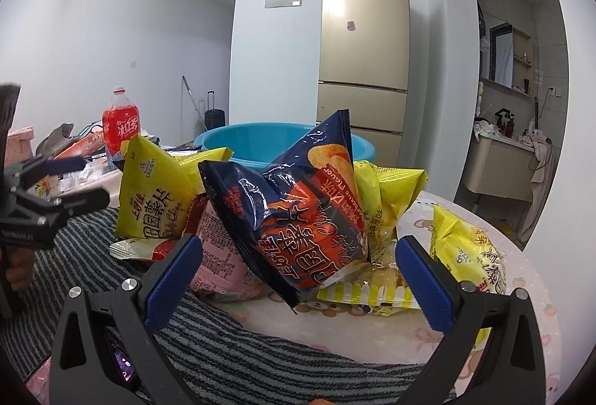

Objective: Organize snacks
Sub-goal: 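Grasp the yellow-and-white chip bag with the left tool while the right tool grasps the dark blue chip bag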

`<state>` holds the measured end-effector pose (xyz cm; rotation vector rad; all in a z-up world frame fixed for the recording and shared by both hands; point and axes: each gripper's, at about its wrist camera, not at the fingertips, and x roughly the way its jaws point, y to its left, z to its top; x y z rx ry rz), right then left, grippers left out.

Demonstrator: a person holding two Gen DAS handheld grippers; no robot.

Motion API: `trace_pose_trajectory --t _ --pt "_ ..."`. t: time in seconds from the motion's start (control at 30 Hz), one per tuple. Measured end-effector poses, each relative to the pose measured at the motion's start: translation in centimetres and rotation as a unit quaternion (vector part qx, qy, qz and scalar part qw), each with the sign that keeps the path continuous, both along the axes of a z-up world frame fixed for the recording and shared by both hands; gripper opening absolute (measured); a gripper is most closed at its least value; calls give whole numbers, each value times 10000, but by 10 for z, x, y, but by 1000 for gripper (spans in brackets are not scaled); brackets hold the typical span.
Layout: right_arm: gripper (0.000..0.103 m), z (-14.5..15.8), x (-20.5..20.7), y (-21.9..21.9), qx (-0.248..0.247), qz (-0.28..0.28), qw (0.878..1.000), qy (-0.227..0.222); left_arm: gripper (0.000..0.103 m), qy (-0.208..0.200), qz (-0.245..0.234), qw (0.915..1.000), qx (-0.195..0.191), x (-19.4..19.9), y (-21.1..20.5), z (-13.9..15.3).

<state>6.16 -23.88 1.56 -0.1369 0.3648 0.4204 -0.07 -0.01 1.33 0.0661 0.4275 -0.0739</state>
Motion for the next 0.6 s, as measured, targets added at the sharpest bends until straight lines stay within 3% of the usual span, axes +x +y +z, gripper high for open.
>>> trace_pose_trajectory --t 0.17,0.27,0.4,0.6 --pt "103 2 -1 1 6 22 10000 21 103 429 -269 9987 85 30 -1 11" --pt "103 3 0 0 51 28 10000 63 103 561 -437 9971 254 43 -1 5" --pt "103 4 3 -3 112 16 9998 140 103 818 -659 9944 131 52 4 -11" --pt "103 5 5 -3 124 61 9996 228 85 1019 -650 9927 56 53 11 -25"
